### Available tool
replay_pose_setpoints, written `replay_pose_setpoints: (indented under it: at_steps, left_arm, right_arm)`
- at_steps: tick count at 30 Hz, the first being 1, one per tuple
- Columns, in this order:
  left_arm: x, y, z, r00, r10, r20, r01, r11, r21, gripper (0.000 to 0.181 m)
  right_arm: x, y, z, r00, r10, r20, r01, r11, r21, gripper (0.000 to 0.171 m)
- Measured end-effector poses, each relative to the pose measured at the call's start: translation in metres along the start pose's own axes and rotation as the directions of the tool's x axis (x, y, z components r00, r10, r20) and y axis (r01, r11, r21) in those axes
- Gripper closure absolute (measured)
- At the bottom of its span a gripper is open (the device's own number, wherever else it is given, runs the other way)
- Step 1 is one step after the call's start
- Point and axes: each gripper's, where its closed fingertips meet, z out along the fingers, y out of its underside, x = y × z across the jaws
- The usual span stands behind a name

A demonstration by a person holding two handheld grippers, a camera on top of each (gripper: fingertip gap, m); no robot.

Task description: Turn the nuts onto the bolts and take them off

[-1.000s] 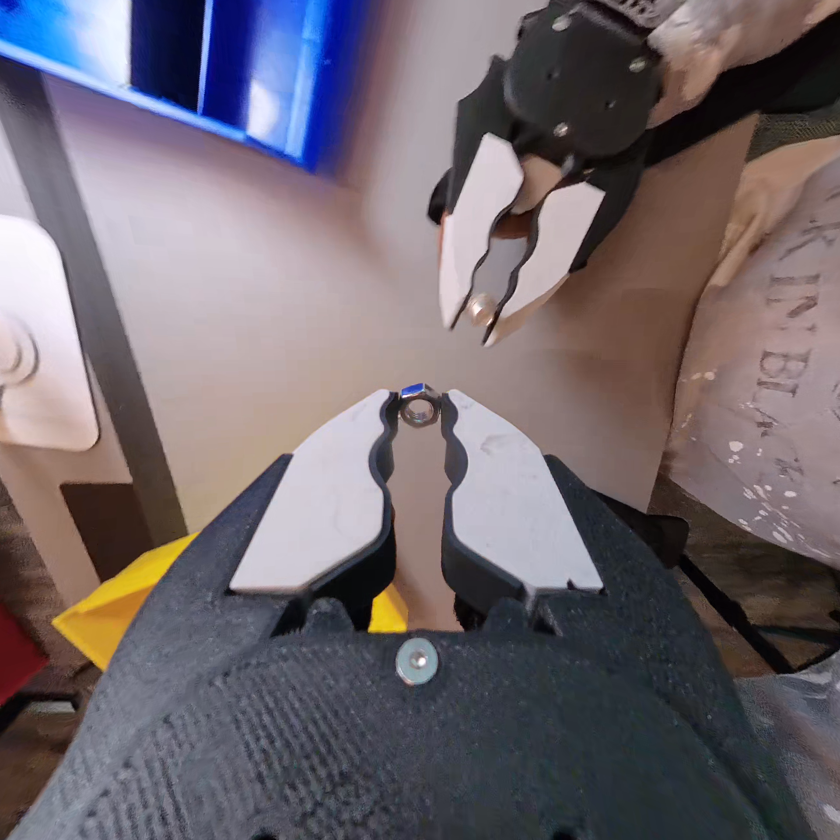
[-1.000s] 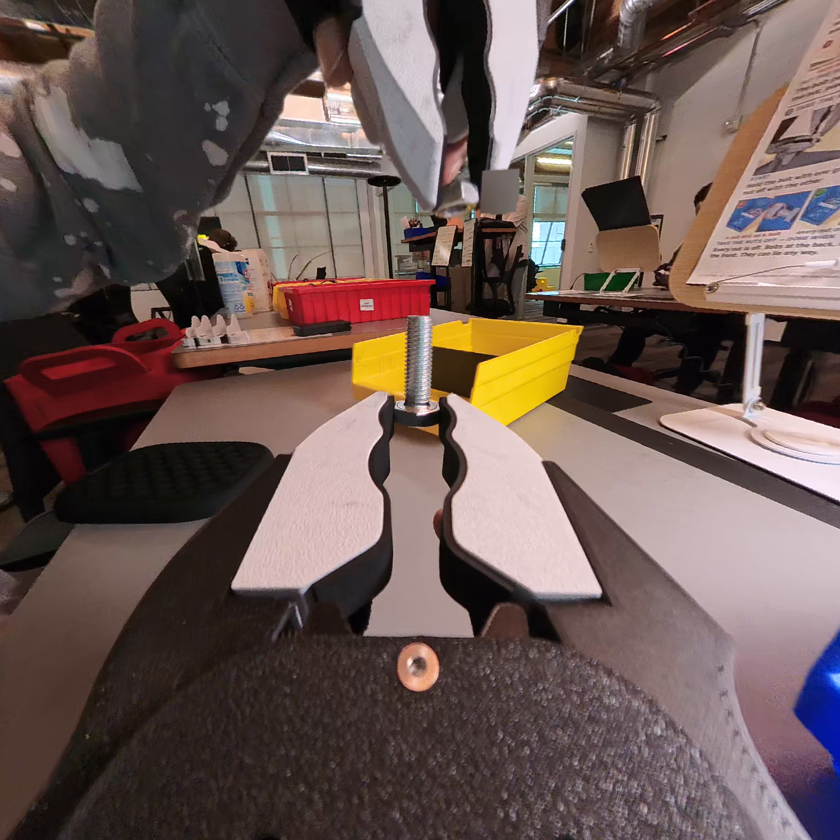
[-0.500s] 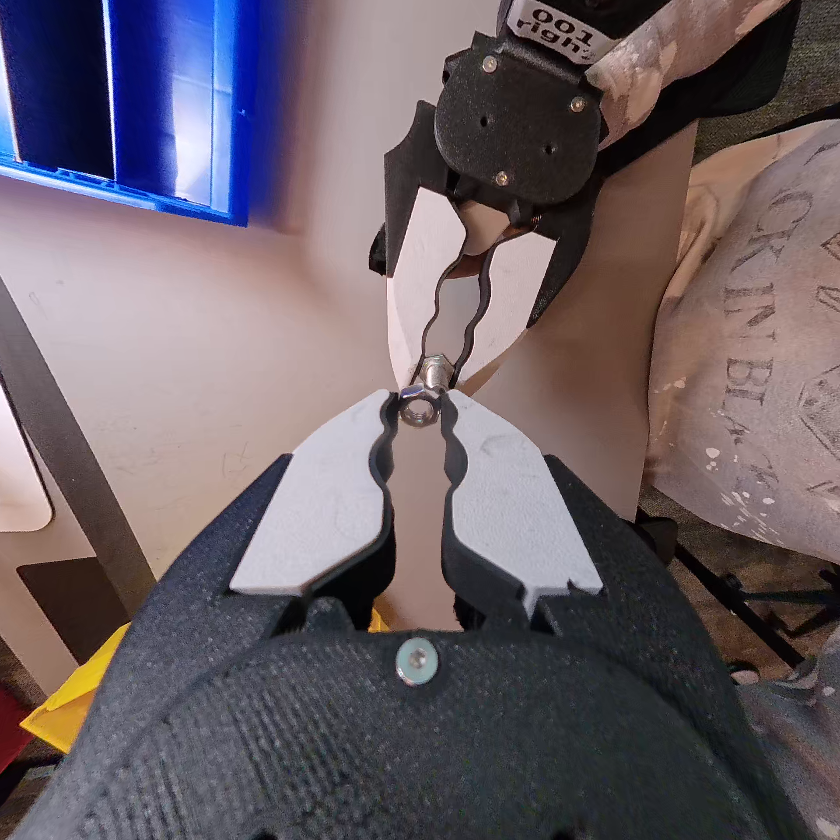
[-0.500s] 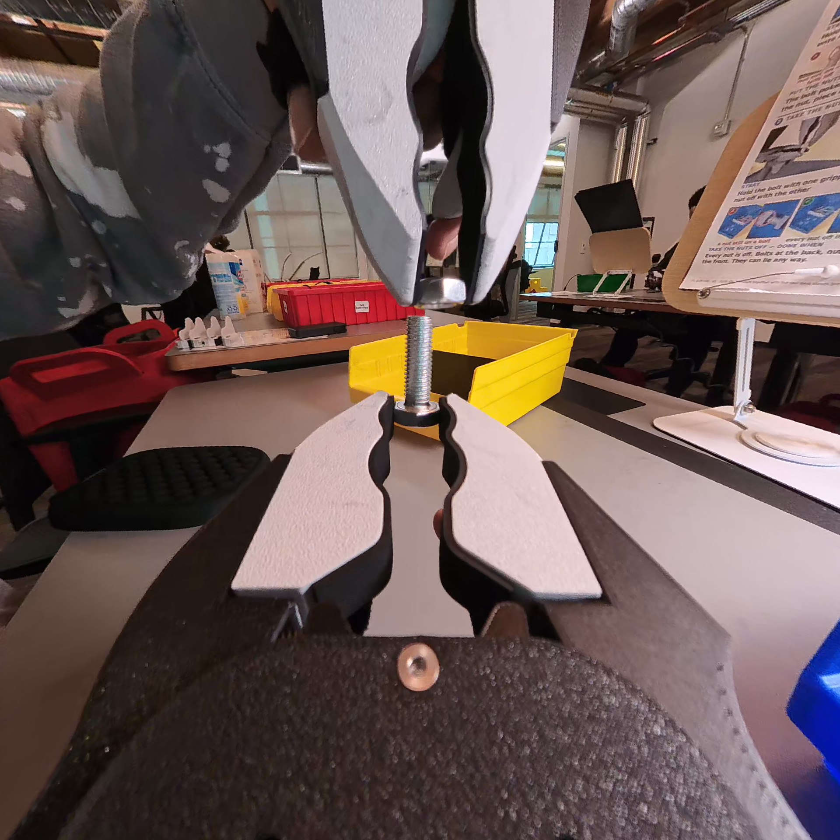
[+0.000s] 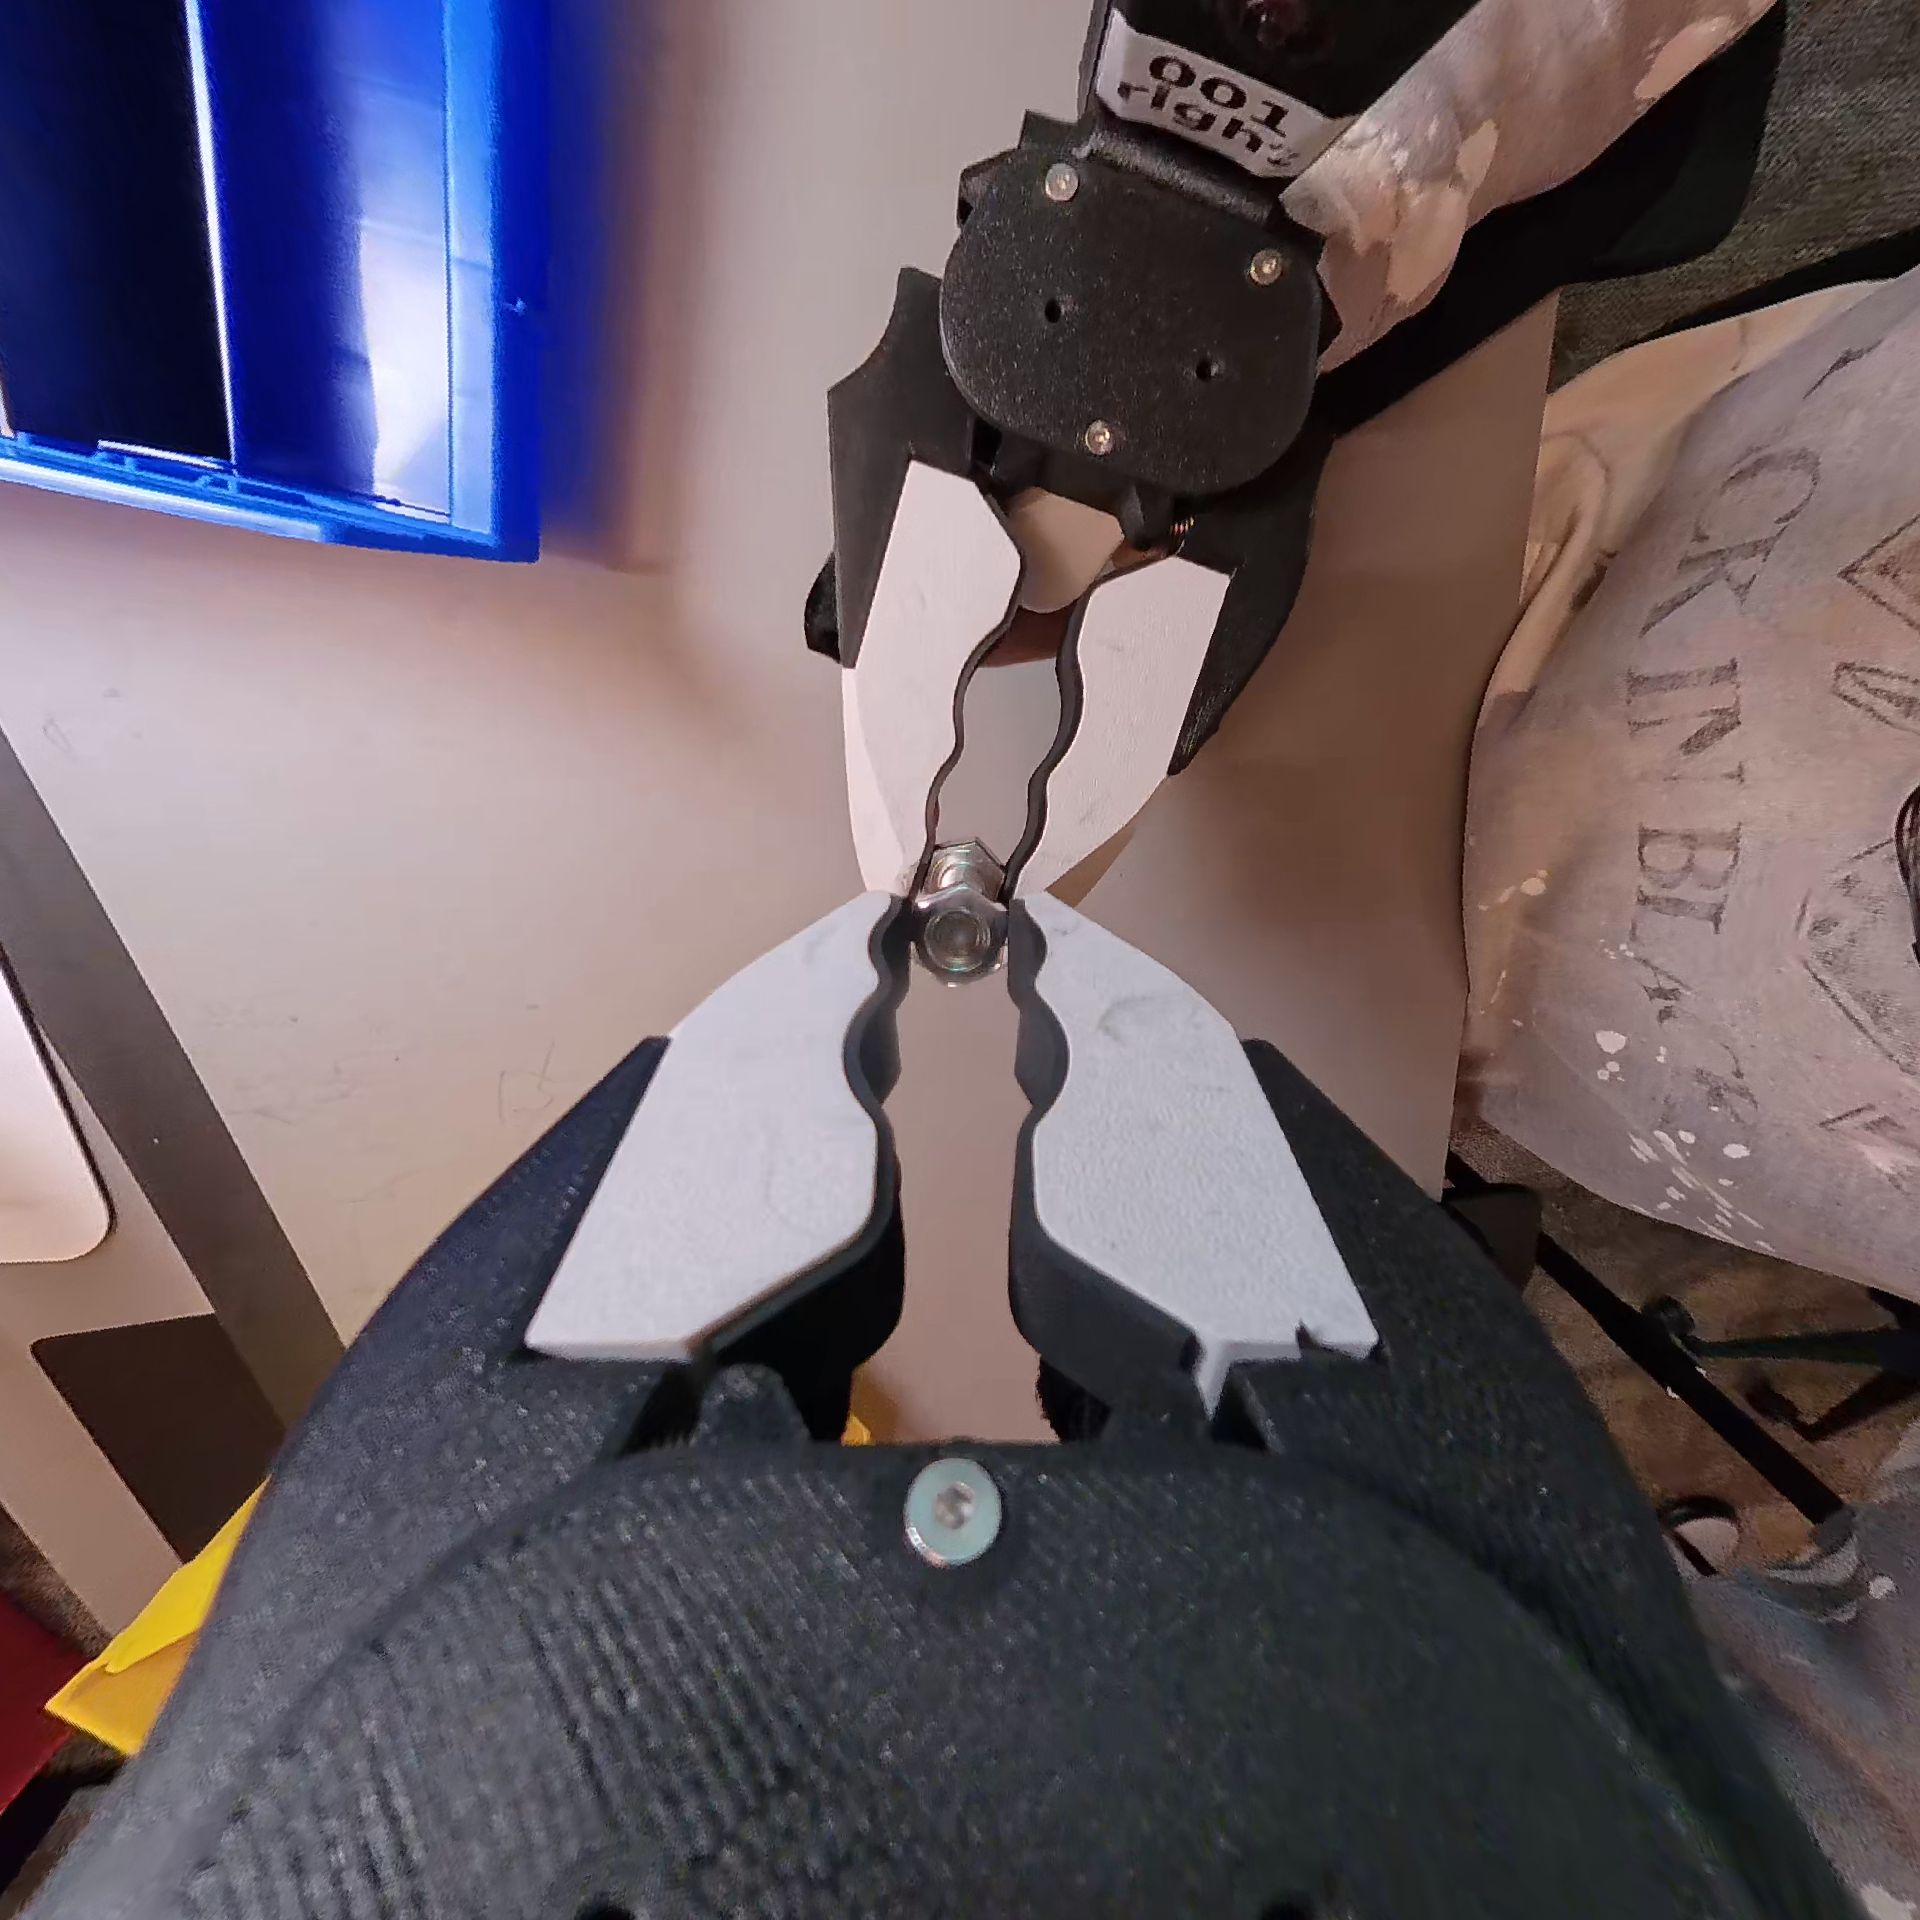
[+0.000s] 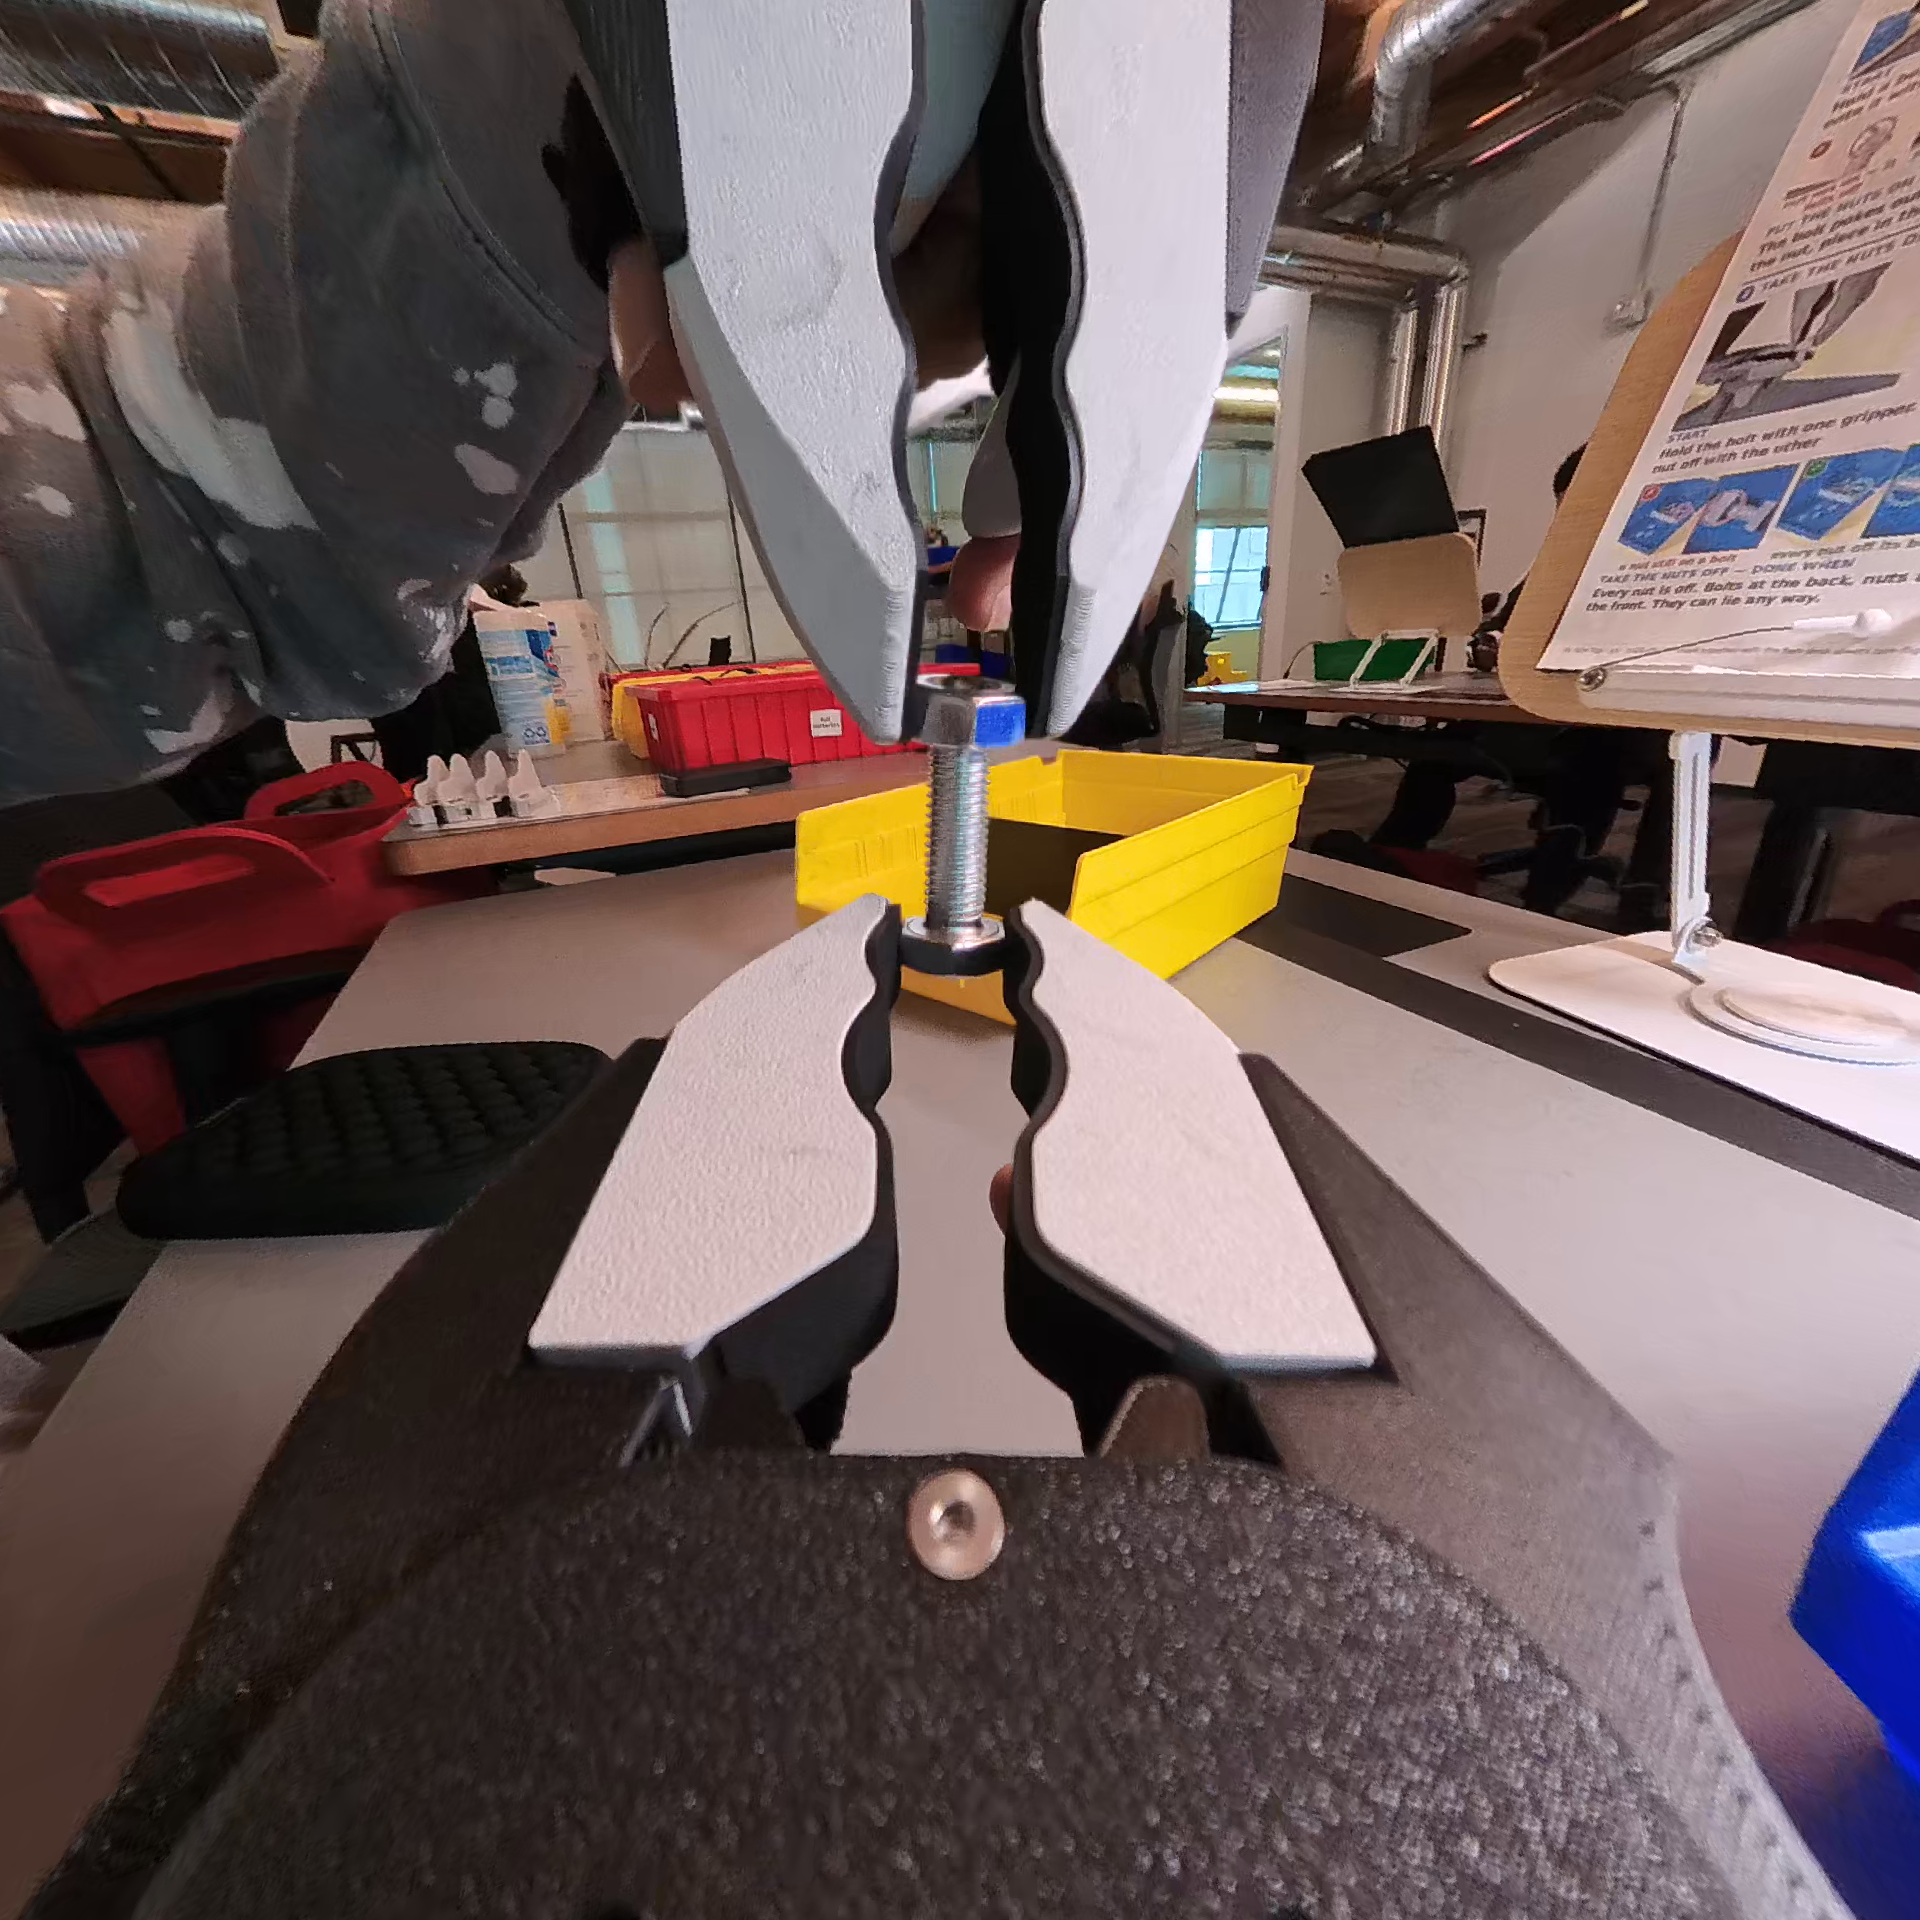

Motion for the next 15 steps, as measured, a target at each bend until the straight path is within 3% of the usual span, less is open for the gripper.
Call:
replay_pose_setpoints:
  at_steps: [15]
  left_arm:
    - [0.0,-0.015,-0.013,0.998,0.037,0.048,-0.048,0.964,0.263,0.163]
  right_arm:
    - [0.002,-0.018,-0.006,1.0,-0.001,-0.005,0.001,0.997,0.082,0.153]
